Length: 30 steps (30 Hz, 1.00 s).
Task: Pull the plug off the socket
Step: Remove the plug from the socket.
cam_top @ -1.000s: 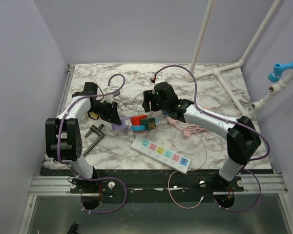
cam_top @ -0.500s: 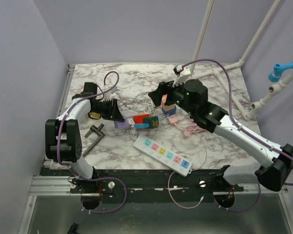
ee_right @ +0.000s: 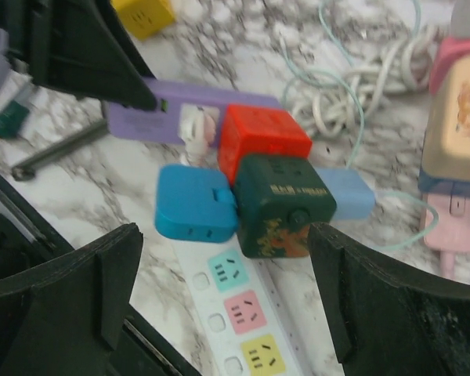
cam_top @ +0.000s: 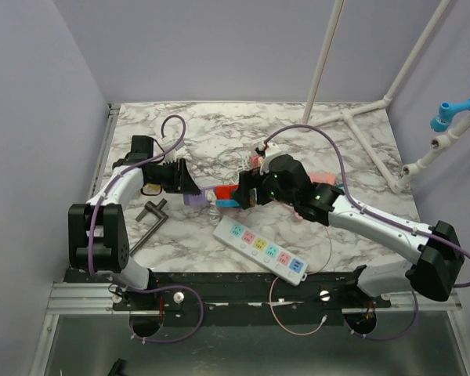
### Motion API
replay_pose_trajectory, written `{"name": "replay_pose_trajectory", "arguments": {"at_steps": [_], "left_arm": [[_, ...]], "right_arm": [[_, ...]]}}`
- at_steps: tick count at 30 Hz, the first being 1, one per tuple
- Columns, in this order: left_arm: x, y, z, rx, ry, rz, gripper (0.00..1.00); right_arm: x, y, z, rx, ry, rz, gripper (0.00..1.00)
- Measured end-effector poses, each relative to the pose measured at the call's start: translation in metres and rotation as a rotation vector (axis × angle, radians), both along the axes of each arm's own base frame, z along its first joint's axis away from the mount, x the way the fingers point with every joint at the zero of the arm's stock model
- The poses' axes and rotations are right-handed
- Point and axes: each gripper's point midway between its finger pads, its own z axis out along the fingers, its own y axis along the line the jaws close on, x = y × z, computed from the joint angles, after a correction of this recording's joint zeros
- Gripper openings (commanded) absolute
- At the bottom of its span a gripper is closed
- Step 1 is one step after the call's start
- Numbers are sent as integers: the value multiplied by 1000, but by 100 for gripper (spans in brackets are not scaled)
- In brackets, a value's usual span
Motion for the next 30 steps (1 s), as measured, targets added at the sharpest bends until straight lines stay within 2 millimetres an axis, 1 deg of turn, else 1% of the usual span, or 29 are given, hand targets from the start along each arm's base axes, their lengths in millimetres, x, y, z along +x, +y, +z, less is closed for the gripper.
{"name": "replay_pose_trajectory", "arguments": {"at_steps": [2,4,6,8,11,13,17,22,24,30], "left_arm": [[-4,0,-2,1,-11,-7,0],[-6,1,-3,6,-37,-19,0],[-9,1,-3,19,-75,-46,0],[-10,0,-1,35,-125,-84,0],[-12,0,1,58,-193,-138,0],[-13,1,5,68,-228,-159,0],[-13,2,10,86,-295,-191,0],[-12,3,20,100,-370,-214,0],[-13,2,23,101,-391,-218,0],[-14,1,27,99,-420,-221,0]], "right_arm": [[-6,-7,-24,-36,48,-9,98],[-10,-12,-38,-64,81,-14,98],[-10,-11,-39,-66,84,-14,98],[-5,-5,-38,-66,79,-12,98],[11,9,-39,-72,79,0,97],[17,17,-42,-70,89,24,97],[35,24,-53,-71,117,61,97],[49,30,-68,-85,156,102,99],[52,36,-72,-91,168,127,100],[51,51,-78,-97,203,198,100]]}}
